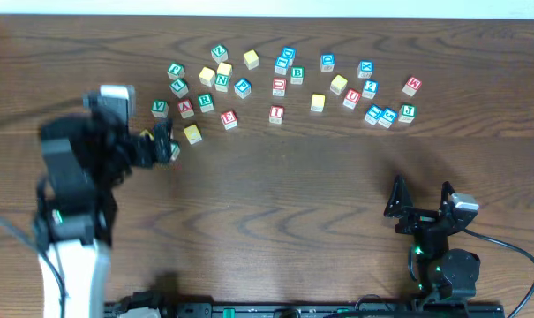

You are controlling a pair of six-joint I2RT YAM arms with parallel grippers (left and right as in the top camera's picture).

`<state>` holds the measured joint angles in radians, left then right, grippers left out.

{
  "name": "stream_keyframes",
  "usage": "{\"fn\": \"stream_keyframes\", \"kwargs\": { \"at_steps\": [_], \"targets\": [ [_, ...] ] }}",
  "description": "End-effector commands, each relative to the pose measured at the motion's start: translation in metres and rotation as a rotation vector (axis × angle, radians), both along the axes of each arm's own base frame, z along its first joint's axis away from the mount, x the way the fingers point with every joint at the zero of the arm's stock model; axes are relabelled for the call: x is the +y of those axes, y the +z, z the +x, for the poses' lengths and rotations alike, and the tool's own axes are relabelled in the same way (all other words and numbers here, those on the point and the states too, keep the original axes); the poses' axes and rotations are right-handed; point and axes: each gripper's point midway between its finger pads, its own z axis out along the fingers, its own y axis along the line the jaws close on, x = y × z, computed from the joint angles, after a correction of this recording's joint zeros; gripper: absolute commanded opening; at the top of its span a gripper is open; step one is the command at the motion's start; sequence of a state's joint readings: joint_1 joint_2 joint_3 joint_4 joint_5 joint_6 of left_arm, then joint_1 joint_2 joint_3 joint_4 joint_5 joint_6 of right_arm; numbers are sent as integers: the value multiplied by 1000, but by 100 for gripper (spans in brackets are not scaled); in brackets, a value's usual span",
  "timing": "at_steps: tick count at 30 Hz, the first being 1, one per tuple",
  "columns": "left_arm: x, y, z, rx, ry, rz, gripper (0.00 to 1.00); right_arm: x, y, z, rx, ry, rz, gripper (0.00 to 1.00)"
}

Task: Spell out AI2
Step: 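Reach the left gripper over the red A block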

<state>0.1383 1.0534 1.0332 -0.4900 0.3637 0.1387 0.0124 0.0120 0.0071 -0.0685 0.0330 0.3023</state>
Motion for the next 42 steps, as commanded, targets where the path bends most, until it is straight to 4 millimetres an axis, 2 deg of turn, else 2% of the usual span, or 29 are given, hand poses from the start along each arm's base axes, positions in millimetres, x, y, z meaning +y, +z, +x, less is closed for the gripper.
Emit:
{"fn": "stream_keyframes", "kwargs": {
  "at_steps": [1,4,8,11,16,21,23,27,32,39,42],
  "targets": [
    [2,24,29,69,-11,-19,97,-3,0,0,0,-11,-12,99],
    [4,28,47,194,-11,-37,98,-3,-1,0,1,-11,-12,99],
    [8,22,61,344,-4,-48,98,-3,-1,0,2,-11,-12,99],
    [10,13,74,369,8,-65,98,-3,-1,0,2,-11,-12,99],
    [8,-3,81,416,26,-107,98,-3,-1,0,3,-11,-12,99],
    [-2,-3,100,379,23,-163,98,-3,-1,0,3,-11,-12,99],
    [-4,-15,107,409,83,-164,94,-3,-1,0,3,-11,-12,99],
    [11,-50,116,490,363,-108,71,-3,-1,0,4,-11,-12,99],
    [0,-95,125,570,529,-97,70,-3,-1,0,4,-11,-12,99],
    [-5,-147,137,654,561,-94,70,-3,-1,0,4,-11,-12,99],
    [-8,-165,143,674,555,-95,66,-3,-1,0,4,-11,-12,99]
  ]
}}
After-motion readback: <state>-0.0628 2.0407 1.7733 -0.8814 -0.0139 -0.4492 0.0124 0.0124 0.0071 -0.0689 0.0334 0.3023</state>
